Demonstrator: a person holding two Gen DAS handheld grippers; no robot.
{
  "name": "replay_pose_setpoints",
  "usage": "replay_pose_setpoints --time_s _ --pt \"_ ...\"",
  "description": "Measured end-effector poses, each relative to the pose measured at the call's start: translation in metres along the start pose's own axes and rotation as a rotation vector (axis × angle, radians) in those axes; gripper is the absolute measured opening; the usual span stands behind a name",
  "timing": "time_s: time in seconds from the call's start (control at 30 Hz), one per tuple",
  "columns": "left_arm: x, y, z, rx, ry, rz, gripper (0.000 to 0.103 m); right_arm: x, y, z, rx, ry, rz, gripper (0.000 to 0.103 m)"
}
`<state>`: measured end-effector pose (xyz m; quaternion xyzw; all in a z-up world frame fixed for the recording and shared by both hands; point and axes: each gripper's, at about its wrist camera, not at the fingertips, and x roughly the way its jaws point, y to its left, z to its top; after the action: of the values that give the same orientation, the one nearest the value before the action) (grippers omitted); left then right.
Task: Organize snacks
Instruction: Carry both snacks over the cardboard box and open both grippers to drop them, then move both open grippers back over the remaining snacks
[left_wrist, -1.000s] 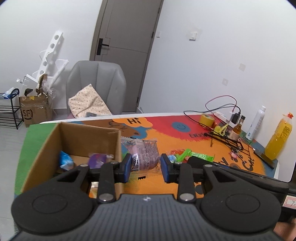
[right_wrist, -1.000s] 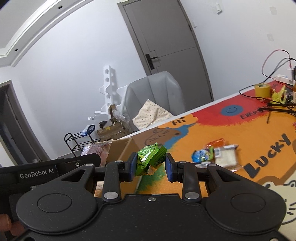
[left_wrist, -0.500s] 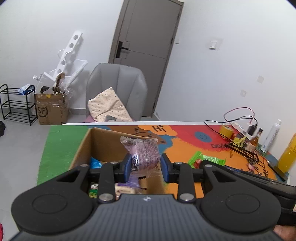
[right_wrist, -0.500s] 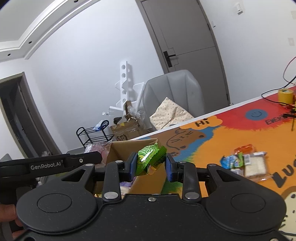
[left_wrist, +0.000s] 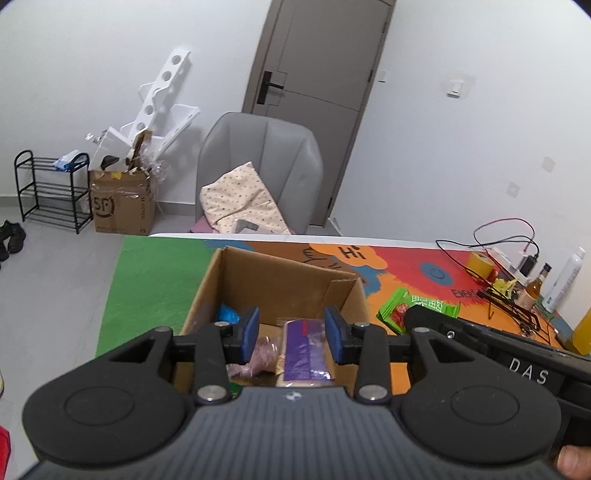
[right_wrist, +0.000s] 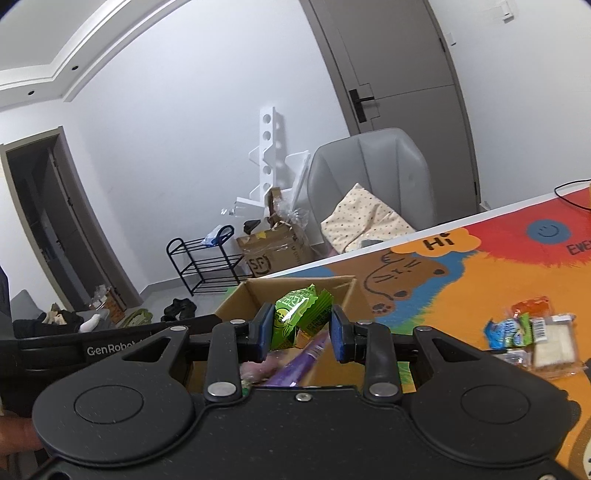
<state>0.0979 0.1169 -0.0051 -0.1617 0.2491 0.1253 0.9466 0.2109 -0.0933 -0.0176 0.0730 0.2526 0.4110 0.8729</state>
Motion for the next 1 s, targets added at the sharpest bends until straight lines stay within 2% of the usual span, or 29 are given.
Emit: replay_pose_setpoints --time_s 0.13,0.27,0.33,0.43,0.5,0.57,0.63,0.87,1.0 --pt "-0.005 0.011 0.0 -0.018 0.001 0.02 0.04 0.004 0.007 0.004 -0.001 -0.002 0.01 0.03" --pt "-0.011 0.019 -0.001 -0.034 -0.005 0.041 0.052 0.007 0.014 0.01 0.005 -0.004 0.02 0.032" --pt "-0.015 0.021 0.0 -0.038 -0.009 0.048 0.055 0.006 0.016 0.012 0.005 -0.005 0.014 0.041" --pt "-0.021 0.023 0.0 -0.04 -0.013 0.051 0.063 0.002 0.015 0.011 0.01 -0.007 0.013 0.043" --pt "-0.022 0.021 0.0 -0.037 -0.021 0.059 0.076 -0.002 0.013 0.009 0.021 -0.005 0.004 0.047" --pt "-0.025 0.019 -0.001 -0.031 -0.03 0.067 0.081 -0.006 0.01 0.007 0.021 -0.006 -0.007 0.051" --pt "-0.026 0.017 -0.002 -0.03 -0.027 0.065 0.082 -0.011 0.006 0.005 0.028 -0.011 -0.019 0.056" --pt "-0.026 0.007 -0.008 -0.018 -0.006 0.052 0.084 -0.035 -0.014 -0.002 0.065 -0.03 -0.067 0.063" --pt "-0.028 -0.004 -0.013 -0.005 -0.004 0.046 0.091 -0.05 -0.027 -0.007 0.079 -0.043 -0.099 0.07"
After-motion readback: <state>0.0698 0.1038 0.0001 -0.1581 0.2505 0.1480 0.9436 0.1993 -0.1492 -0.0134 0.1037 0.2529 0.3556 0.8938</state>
